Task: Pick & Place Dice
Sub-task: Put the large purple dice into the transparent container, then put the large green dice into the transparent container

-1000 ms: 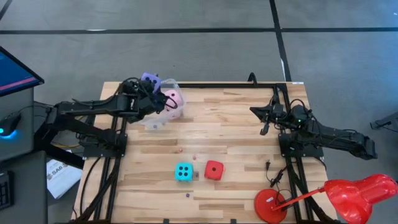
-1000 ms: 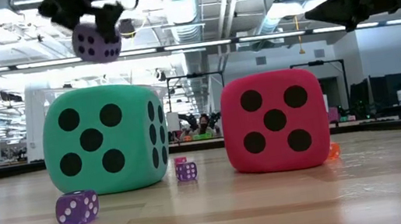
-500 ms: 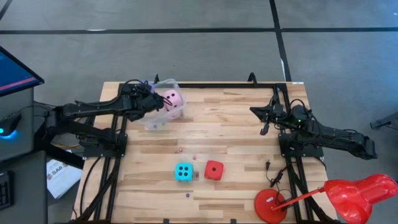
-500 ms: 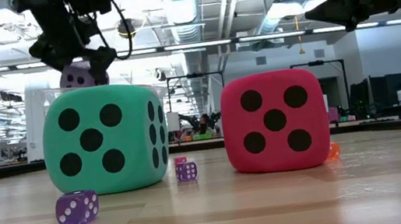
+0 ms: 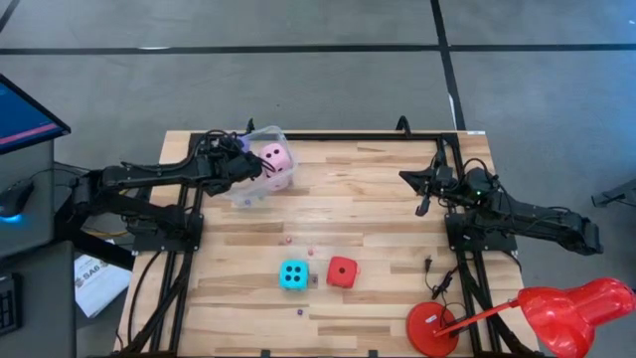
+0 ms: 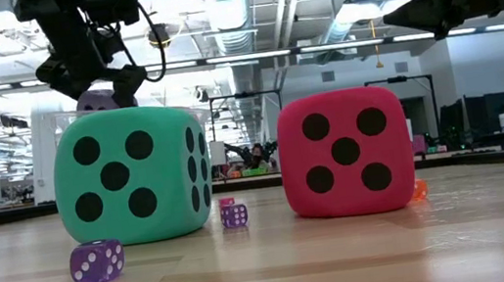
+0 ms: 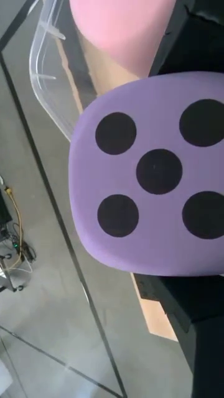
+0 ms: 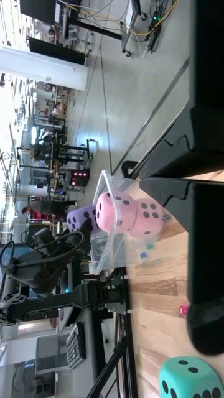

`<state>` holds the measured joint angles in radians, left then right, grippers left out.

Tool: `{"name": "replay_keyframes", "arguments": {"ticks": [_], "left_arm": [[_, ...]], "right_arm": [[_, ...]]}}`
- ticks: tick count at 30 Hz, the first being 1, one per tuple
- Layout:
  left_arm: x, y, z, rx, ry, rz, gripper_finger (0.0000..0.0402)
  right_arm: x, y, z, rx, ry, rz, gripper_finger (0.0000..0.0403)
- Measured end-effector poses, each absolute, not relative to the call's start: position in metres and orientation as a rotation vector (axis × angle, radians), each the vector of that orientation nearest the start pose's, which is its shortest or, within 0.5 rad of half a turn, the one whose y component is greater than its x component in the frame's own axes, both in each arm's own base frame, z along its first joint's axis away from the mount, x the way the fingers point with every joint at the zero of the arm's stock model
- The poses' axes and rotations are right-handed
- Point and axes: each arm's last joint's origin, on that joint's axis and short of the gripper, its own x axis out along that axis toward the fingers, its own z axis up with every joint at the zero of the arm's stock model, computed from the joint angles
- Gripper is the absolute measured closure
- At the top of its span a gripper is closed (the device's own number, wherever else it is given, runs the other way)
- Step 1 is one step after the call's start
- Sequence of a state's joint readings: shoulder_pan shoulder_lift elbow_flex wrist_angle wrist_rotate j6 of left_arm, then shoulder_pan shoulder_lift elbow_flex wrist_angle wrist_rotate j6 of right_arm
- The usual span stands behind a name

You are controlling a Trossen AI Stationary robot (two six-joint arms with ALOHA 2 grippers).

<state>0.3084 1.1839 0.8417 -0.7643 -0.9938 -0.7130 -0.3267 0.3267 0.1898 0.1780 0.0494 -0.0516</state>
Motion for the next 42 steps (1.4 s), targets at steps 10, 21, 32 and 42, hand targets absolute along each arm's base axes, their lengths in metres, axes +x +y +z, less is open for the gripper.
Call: {"name": "replay_keyframes", "arguments": {"ticks": [10,21,32,42], "left_arm": [[0.188,0.095,0.244,-0.257,0.716,1.395,0.0002],[0.192,0.085,0.246,-0.257,0.726,1.309,0.0002],[0.18,0.071,0.267,-0.284,0.601,1.249,0.0002],[0.188,0.048,0.285,-0.217,0.483,1.063,0.0002]], "right_arm": [[0.111,-0.039,0.218,-0.056,-0.031,-0.377,0.0403],[0.111,-0.039,0.218,-0.057,-0.031,-0.377,0.0403],[0.111,-0.039,0.217,-0.055,-0.024,-0.377,0.0403],[0.111,-0.039,0.218,-0.056,-0.024,-0.377,0.0403]]}}
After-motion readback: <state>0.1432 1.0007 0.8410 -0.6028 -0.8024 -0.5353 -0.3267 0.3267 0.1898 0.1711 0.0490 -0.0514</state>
